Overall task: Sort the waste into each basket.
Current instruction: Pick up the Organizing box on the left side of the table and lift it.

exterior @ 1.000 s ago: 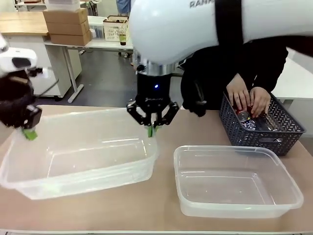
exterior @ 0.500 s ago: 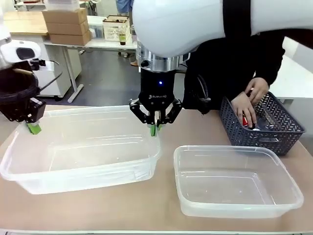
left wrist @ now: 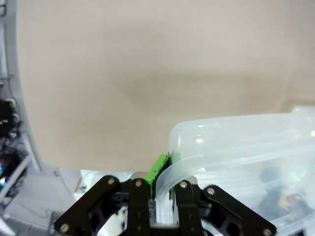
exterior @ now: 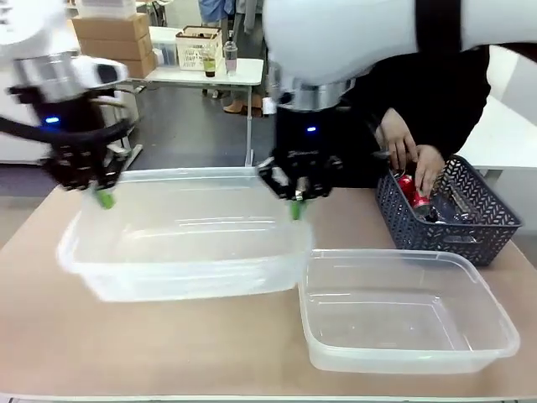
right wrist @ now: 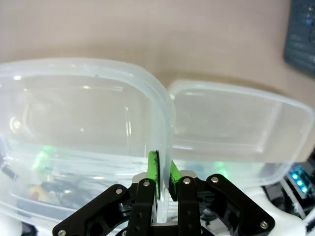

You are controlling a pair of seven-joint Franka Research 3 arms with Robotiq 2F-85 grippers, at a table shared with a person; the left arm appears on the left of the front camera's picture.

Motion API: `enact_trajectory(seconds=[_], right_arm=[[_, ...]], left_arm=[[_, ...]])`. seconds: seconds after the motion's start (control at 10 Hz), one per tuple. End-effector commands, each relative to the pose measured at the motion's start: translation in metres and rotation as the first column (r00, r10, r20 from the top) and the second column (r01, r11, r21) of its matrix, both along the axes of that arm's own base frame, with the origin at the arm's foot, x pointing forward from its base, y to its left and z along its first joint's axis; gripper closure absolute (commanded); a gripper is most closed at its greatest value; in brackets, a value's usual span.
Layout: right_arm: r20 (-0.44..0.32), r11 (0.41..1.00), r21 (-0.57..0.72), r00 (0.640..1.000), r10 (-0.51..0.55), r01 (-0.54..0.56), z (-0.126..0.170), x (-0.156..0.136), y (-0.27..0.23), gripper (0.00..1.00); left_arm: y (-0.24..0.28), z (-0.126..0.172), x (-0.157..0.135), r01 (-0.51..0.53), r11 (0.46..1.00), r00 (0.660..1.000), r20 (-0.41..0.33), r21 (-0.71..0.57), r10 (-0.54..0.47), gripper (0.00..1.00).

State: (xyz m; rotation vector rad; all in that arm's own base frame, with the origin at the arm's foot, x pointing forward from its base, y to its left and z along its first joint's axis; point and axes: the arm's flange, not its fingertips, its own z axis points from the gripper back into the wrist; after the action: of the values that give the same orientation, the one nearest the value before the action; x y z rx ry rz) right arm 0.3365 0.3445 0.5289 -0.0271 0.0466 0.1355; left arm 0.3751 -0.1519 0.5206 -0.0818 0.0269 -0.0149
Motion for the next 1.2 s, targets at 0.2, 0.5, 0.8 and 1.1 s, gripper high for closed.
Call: enact_trajectory(seconds=[0.2,0.5,0.8,1.1], right_arm=[[-0.103,0.991,0.121,0.993,-0.049,0.062,0.006,-0.011,-0.119,0.94],[-0.100,0.973,0.190,0.988,-0.116,0.133,-0.013,0.009,-0.140,0.94],[-0.088,0.986,0.094,0.988,-0.130,0.138,0.007,0.005,-0.149,0.94],[-0.088,0.986,0.094,0.988,-0.130,0.138,0.007,0.005,-0.149,0.94]], left_arm=[[-0.112,0.011,0.058,0.018,0.990,1.000,-0.019,-0.140,-0.021,0.93],[-0.127,0.001,0.030,0.029,0.992,0.995,0.096,-0.127,-0.017,0.93],[-0.128,-0.001,0.052,0.087,0.991,0.996,-0.018,-0.101,-0.089,0.93],[-0.128,-0.001,0.052,0.087,0.991,0.996,-0.018,-0.101,-0.089,0.93]])
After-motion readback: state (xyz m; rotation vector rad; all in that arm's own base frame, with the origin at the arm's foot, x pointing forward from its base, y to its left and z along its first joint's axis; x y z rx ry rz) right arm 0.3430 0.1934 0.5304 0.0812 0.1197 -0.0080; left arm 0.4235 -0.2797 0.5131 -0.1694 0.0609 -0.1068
